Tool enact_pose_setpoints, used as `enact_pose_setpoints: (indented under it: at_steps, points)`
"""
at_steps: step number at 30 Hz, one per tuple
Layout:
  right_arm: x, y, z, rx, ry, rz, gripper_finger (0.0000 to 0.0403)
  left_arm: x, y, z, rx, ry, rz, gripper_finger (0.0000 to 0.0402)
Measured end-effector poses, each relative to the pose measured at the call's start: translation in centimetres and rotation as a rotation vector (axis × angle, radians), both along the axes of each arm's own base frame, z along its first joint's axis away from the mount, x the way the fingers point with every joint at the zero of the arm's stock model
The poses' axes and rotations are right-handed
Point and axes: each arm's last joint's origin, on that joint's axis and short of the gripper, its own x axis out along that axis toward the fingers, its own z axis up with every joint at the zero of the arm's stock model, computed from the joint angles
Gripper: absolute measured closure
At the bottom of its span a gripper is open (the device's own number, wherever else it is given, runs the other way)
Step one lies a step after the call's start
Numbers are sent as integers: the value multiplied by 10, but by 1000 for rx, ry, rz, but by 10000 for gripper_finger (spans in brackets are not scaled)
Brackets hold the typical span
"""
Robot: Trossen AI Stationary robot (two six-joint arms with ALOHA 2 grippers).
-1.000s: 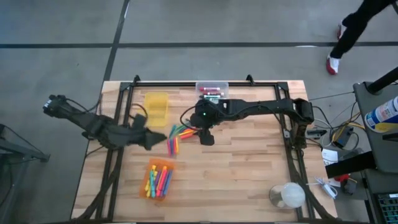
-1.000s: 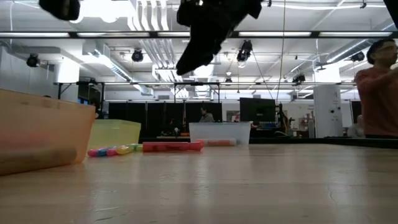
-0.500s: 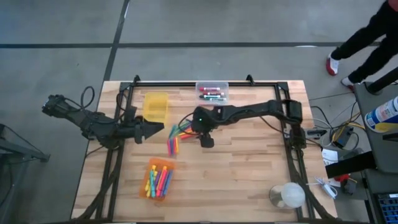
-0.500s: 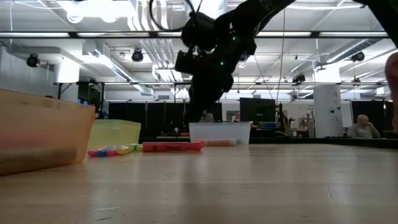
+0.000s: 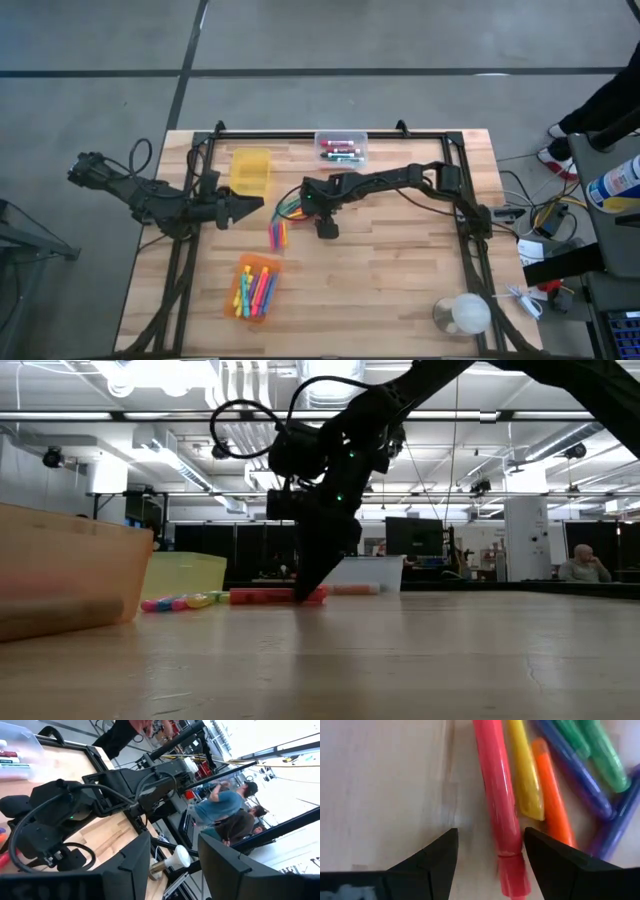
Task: Pick & Place Markers
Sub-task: Put the red highlighter into the orange bin
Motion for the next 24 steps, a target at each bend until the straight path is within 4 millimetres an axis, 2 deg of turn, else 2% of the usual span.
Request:
enact_pose_setpoints:
  at_steps: [6,9,15,19,24]
  points:
    - [-3,0,-4,13,47,-13,211,0,0,0,0,-1,2,243]
    - [-3,0,-4,19,53,-30,250,0,0,0,-2,0,1,243]
    - [-1,0,3,40,69,-74,354,0,0,0,7,0,6,243]
    - [2,1,13,65,66,-98,355,0,2,5,105,-19,44,243]
    - [6,1,45,79,41,-129,355,-1,2,12,172,-61,65,243]
